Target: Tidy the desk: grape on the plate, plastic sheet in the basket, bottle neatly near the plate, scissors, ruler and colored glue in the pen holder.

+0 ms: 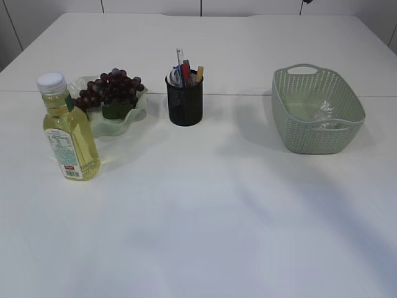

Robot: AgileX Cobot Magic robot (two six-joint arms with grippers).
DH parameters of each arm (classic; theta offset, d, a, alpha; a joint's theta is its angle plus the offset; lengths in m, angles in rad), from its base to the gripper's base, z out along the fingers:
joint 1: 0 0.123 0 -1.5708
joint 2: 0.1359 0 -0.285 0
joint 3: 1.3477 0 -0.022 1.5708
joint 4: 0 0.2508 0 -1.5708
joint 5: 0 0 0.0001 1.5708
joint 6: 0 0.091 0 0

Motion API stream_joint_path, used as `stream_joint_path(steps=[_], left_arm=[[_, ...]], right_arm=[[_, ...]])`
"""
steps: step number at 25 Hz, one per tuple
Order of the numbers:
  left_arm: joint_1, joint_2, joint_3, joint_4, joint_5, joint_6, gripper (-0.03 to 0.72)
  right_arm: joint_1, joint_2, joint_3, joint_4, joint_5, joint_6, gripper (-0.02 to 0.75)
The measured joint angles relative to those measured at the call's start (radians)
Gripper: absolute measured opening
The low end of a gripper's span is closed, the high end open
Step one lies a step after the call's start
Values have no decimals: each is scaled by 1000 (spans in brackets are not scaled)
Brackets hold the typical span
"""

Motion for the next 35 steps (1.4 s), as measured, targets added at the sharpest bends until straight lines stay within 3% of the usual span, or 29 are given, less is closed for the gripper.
stream_joint_path(steps=[4, 10, 14, 17, 22, 27, 35], left_arm=[[0, -118, 10, 102, 144, -28, 239], [0, -282, 10, 101, 284, -7, 239], [0, -381, 10, -51, 304, 168, 239], [0, -439, 10, -227, 304, 328, 239], [0, -537, 104, -422, 304, 534, 239], [-2, -652, 260, -523, 271, 606, 239], [0, -654, 362, -585, 228, 656, 239]], right_arm=[[0, -133, 167, 0, -81, -33, 398], [0, -424, 535, 1, -207, -95, 398], [0, -652, 724, 18, -210, -110, 398], [0, -852, 794, 64, -186, -110, 398], [0, -1131, 858, 137, -95, -112, 398], [0, -1364, 910, 150, -22, -114, 398], [0, -1551, 1053, 125, 17, -152, 398]])
